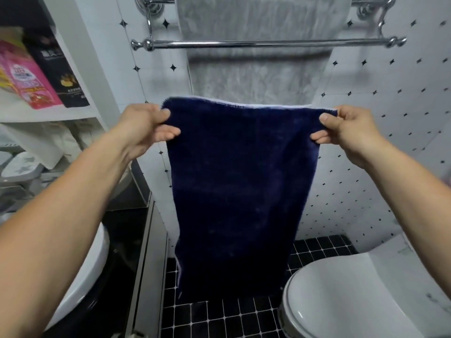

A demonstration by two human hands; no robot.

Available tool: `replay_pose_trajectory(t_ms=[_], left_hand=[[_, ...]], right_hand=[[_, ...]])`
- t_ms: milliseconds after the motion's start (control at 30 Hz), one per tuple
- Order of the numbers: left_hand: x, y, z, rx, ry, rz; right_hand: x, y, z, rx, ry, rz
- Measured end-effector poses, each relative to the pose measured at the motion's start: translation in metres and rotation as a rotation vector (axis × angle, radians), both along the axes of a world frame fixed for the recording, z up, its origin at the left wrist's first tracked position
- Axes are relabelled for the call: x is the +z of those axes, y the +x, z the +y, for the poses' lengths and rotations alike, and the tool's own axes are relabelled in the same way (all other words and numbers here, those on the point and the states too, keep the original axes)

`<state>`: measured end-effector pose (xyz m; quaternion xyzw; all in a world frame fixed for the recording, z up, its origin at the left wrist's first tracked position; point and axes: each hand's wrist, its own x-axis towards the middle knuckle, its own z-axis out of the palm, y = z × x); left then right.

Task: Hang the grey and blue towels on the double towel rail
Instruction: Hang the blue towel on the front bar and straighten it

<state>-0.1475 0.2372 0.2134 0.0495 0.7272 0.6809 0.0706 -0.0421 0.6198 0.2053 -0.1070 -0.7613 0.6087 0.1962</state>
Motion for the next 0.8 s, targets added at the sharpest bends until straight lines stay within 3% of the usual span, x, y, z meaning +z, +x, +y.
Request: replay_pose_trajectory(t_ms=[67, 200, 300, 367, 400, 500, 533, 600, 633, 800], left_hand=[[-0.002, -0.006, -0.005, 0.101, 0.027, 0.003], [-0.017, -0.01, -0.005, 0.127, -0.184, 0.0], [-0.031, -0.018, -0.009, 0.202, -0.29, 0.023], [-0.032, -0.02, -0.012, 0.238, -0.325, 0.004], [-0.031, -0.021, -0.013, 0.247, -0.303, -0.012], [-0.024, -0.022, -0.01, 0.167, -0.176, -0.088], [-0.022, -0.022, -0.007, 0.131, -0.141, -0.113], [-0.021, -0.022, -0.006, 0.119, -0.108, -0.142], [-0.02, -0.023, -0.008, 0.137, -0.091, -0.152], [-0.015, -0.031, -0.007, 0.182, 0.038, -0.129]], right_hand=[[0.0, 0.0, 0.0, -0.004, -0.017, 0.007], [-0.005, -0.001, -0.002, 0.018, 0.019, -0.123], [-0.006, 0.007, 0.0, 0.326, -0.008, -0.407], [-0.003, 0.01, -0.001, 0.485, -0.113, -0.432], [-0.003, 0.005, -0.003, 0.441, -0.142, -0.395], [-0.01, -0.01, -0.011, 0.016, 0.005, -0.257], [-0.011, -0.01, -0.014, 0.04, 0.04, -0.286], [-0.012, -0.008, -0.017, 0.331, 0.008, -0.386], [-0.011, -0.006, -0.017, 0.377, -0.037, -0.384], [0.001, -0.02, -0.004, -0.064, -0.116, -0.18]])
